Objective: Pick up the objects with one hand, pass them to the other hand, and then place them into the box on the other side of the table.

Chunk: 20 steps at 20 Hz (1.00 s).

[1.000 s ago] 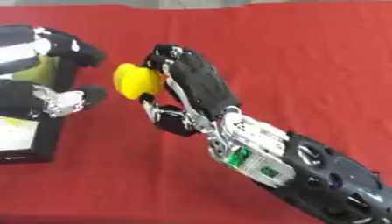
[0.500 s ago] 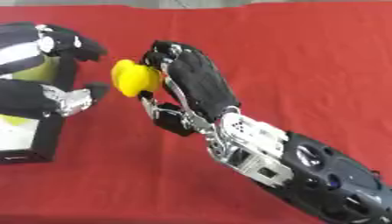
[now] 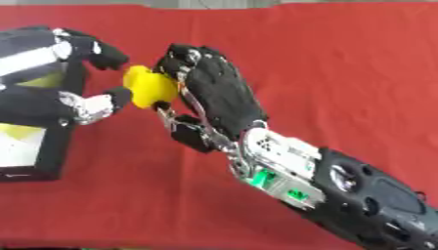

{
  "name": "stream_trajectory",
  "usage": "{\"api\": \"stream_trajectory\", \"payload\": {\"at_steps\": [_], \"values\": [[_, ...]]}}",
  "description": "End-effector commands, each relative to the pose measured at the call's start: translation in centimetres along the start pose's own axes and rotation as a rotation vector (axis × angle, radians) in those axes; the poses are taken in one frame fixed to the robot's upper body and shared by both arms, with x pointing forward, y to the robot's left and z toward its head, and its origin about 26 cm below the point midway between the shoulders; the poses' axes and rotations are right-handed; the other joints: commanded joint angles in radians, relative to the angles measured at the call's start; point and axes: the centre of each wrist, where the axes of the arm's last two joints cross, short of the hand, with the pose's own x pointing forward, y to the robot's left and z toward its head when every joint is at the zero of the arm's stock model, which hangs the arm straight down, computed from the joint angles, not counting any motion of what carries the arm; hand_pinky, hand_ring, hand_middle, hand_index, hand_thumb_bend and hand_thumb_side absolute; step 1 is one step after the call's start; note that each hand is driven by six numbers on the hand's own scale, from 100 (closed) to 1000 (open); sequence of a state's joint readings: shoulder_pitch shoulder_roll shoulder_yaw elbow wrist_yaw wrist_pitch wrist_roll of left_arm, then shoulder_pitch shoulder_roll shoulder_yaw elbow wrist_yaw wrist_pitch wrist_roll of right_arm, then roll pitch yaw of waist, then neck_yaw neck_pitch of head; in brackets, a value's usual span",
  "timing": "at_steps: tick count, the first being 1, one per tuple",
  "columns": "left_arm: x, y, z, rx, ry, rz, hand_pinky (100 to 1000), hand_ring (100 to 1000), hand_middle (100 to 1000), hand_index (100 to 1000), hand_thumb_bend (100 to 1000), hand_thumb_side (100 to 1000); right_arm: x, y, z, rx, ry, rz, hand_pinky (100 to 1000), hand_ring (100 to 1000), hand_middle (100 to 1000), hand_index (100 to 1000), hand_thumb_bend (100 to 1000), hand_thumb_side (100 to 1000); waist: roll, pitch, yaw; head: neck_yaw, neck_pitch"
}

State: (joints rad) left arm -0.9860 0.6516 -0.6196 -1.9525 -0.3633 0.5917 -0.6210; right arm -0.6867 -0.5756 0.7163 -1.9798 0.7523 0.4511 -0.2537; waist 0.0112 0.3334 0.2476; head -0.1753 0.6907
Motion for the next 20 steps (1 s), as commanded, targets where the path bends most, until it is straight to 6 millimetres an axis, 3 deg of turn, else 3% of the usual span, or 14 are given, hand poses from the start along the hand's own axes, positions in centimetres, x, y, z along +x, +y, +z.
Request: {"api": "stream_trajectory", "payload": {"at_steps": [1, 20], "values": [[0.1, 0.6, -0.1, -0.004, 0.024, -0.008, 951, 841, 786, 910, 269, 819, 0.4, -0.7, -0.4, -0.032, -0.025, 0.017, 715, 565, 554, 553, 100, 100, 0.002, -0.016, 0.003, 0.003, -0.012], [-1.2, -0.5, -3.0, -0.02, 0.069, -0.033, 951, 843, 786, 910, 299, 820, 0.6, -0.5, -0.2, -0.07, -0.071, 0.02, 716, 552, 547, 547, 100, 100, 0.004, -0.015, -0.002, 0.012, -0.017]]}}
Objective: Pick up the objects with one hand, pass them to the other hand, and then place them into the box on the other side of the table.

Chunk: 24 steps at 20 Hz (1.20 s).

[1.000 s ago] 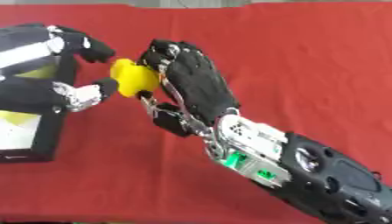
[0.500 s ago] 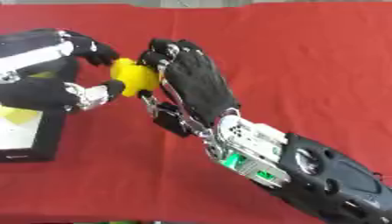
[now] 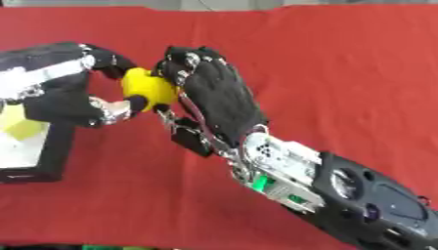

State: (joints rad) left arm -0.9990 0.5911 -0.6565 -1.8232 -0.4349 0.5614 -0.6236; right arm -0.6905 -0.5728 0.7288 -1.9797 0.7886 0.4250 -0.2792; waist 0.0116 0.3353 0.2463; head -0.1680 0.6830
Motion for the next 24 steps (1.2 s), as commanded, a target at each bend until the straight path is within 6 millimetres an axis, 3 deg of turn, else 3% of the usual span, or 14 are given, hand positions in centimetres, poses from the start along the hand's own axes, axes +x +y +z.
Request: {"api": "stream_trajectory", "payload": {"at_steps": [1, 8, 11, 15, 16, 21, 24], "values": [[0.08, 0.63, -0.08, 0.012, 0.01, -0.019, 950, 842, 784, 907, 288, 820, 0.31, -0.68, -0.3, -0.037, -0.03, -0.003, 717, 551, 547, 546, 100, 100, 0.003, -0.017, -0.001, 0.005, -0.01], [0.11, 0.58, -0.41, 0.026, -0.009, 0.005, 938, 825, 743, 846, 168, 844, 0.31, -0.57, -0.14, -0.035, -0.039, -0.014, 718, 552, 547, 546, 100, 100, 0.003, -0.016, -0.002, 0.004, -0.007], [0.12, 0.53, -0.45, 0.03, -0.017, 0.025, 926, 807, 711, 720, 100, 807, 0.29, -0.54, -0.09, -0.033, -0.04, -0.015, 718, 552, 547, 546, 100, 100, 0.002, -0.016, -0.002, 0.004, -0.006], [0.08, 0.59, -0.48, 0.044, -0.02, 0.066, 905, 746, 627, 624, 100, 641, 0.27, -0.49, -0.01, -0.031, -0.041, -0.017, 715, 561, 555, 554, 100, 100, 0.002, -0.017, -0.002, 0.004, -0.007], [0.08, 0.63, -0.47, 0.05, -0.021, 0.081, 900, 720, 606, 605, 100, 545, 0.26, -0.48, 0.01, -0.03, -0.041, -0.016, 718, 571, 564, 564, 100, 100, 0.002, -0.017, -0.002, 0.004, -0.006], [0.14, 0.55, -0.5, 0.061, -0.038, 0.149, 871, 634, 507, 463, 100, 258, 0.23, -0.43, 0.11, -0.007, -0.039, -0.005, 741, 638, 629, 638, 100, 100, 0.002, -0.018, -0.002, 0.005, -0.005], [-0.01, 0.48, -0.67, 0.063, -0.034, 0.173, 864, 621, 487, 420, 100, 253, 0.18, -0.41, 0.17, 0.013, -0.048, 0.01, 764, 703, 697, 703, 100, 100, 0.002, -0.018, -0.003, 0.006, -0.005]]}}
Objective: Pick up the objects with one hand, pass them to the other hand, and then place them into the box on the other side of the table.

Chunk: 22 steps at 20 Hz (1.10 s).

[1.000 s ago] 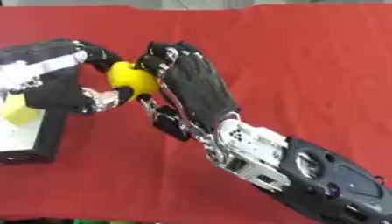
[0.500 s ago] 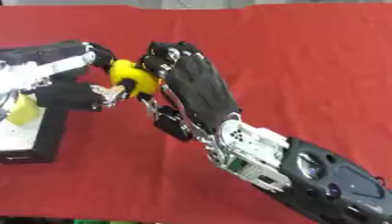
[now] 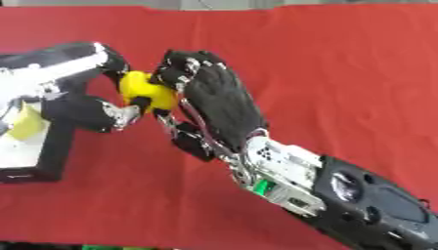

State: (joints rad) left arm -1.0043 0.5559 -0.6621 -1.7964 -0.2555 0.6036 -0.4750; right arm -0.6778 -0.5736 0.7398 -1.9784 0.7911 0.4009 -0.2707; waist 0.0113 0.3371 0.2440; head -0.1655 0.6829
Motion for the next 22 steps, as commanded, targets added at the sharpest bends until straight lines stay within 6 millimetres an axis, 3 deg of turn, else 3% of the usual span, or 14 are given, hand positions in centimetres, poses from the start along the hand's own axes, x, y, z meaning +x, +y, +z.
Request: {"api": "stream_trajectory", "payload": {"at_steps": [1, 8, 16, 22], "values": [[-0.3, 0.8, 0.1, 0.031, 0.022, 0.009, 861, 618, 482, 410, 100, 250, 0.1, -0.8, -0.2, -0.005, -0.033, 0.029, 772, 721, 715, 720, 100, 100, 0.003, -0.02, -0.001, 0.004, -0.005], [-1.8, 0.6, -0.8, 0.064, 0.092, 0.037, 847, 603, 460, 378, 100, 245, 0.0, -0.8, -0.2, 0.058, -0.063, 0.097, 829, 810, 828, 865, 143, 100, 0.003, -0.021, -0.003, 0.006, -0.007], [-3.7, 0.7, -0.9, 0.113, 0.135, 0.057, 841, 599, 457, 371, 100, 244, -0.1, -0.8, -0.1, 0.064, -0.064, 0.132, 842, 836, 863, 897, 141, 100, 0.005, -0.025, -0.005, 0.009, -0.009], [-5.7, 1.3, 0.4, 0.174, 0.172, 0.059, 841, 599, 458, 371, 100, 245, -0.3, -0.6, 0.3, 0.078, -0.059, 0.147, 844, 836, 863, 893, 140, 100, 0.009, -0.028, -0.006, 0.009, -0.009]]}}
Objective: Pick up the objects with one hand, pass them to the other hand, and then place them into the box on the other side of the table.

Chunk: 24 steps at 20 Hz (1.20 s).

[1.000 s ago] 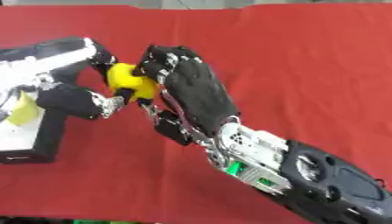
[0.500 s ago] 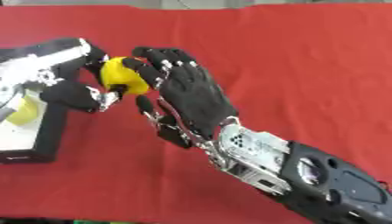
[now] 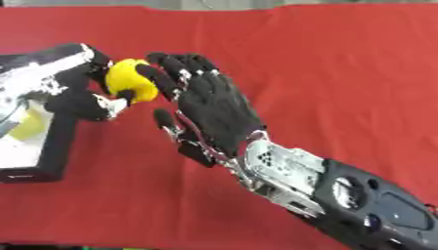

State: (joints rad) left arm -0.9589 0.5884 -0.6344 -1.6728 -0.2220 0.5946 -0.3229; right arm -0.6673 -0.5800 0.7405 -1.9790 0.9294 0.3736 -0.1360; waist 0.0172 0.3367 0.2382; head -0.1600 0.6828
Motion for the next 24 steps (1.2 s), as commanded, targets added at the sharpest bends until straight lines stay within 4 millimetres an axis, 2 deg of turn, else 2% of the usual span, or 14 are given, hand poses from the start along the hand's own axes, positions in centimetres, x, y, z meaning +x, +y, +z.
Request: {"api": "stream_trajectory", "payload": {"at_steps": [1, 8, 17, 24], "values": [[-1.3, 2.0, 1.2, 0.078, 0.024, -0.012, 841, 599, 458, 370, 100, 245, -0.3, -0.7, 0.1, -0.01, -0.009, 0.029, 843, 835, 862, 892, 133, 100, 0.003, -0.028, 0.0, 0.004, -0.008], [-4.6, 4.0, 4.0, 0.213, 0.091, 0.024, 844, 599, 462, 368, 100, 248, -0.6, -0.4, 0.7, 0.005, 0.015, 0.035, 845, 835, 861, 888, 103, 100, 0.002, -0.028, 0.002, 0.023, -0.007], [-9.9, 4.6, 7.7, 0.342, 0.266, 0.068, 844, 604, 467, 374, 100, 247, -1.1, -0.2, 1.3, 0.005, 0.043, 0.057, 842, 821, 847, 871, 108, 100, -0.005, -0.025, 0.001, 0.076, -0.021], [-13.6, 4.0, 7.9, 0.352, 0.393, 0.06, 852, 628, 496, 418, 100, 248, -1.0, 0.0, 1.4, 0.005, 0.04, 0.06, 845, 822, 847, 871, 117, 100, -0.016, -0.026, 0.0, 0.096, -0.028]]}}
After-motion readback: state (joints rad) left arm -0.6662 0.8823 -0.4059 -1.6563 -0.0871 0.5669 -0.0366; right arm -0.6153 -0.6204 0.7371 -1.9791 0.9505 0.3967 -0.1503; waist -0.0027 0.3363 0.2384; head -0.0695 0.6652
